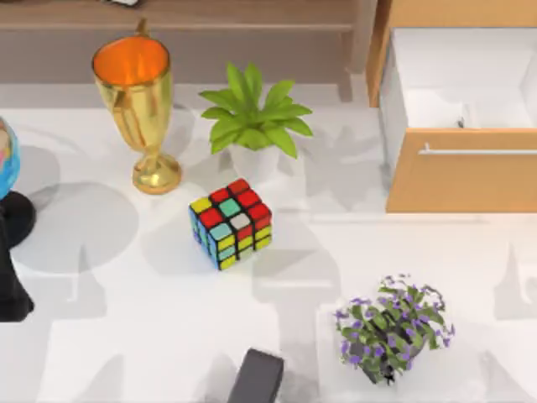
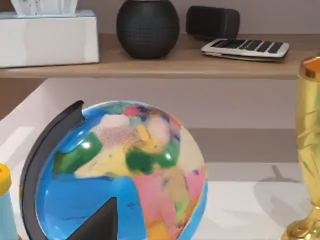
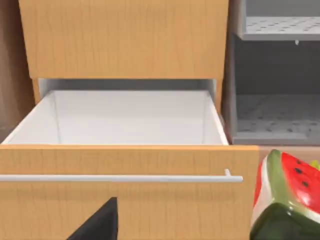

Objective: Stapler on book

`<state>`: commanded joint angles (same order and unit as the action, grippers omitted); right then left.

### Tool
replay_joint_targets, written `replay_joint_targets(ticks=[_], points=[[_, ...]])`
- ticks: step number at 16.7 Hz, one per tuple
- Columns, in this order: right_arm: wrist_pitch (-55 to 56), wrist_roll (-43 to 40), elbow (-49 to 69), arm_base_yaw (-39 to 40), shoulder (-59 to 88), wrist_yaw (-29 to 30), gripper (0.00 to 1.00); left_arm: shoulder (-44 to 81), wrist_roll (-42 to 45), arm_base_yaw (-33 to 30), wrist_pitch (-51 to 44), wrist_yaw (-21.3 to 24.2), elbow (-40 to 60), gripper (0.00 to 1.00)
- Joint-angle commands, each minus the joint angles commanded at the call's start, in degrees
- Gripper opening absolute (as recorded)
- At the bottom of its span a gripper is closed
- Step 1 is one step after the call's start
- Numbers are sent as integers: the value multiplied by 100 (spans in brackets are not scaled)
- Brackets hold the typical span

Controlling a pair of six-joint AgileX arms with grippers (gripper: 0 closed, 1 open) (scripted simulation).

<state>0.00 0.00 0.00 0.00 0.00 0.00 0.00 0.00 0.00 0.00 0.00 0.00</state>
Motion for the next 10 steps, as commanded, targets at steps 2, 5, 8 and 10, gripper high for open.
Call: replay_joint_targets(ticks=[2,5,8,10], points=[[0,0,0,0,0,0,100,0,0,0,0,0,0,100],[-274,35,343,29,350,4,100,0,0,0,0,0,0,100],[-916,112,1218,94,1242,15,100,0,0,0,0,0,0,100],[-1471,181,2090,150,2133,24,100,0,0,0,0,0,0,100]])
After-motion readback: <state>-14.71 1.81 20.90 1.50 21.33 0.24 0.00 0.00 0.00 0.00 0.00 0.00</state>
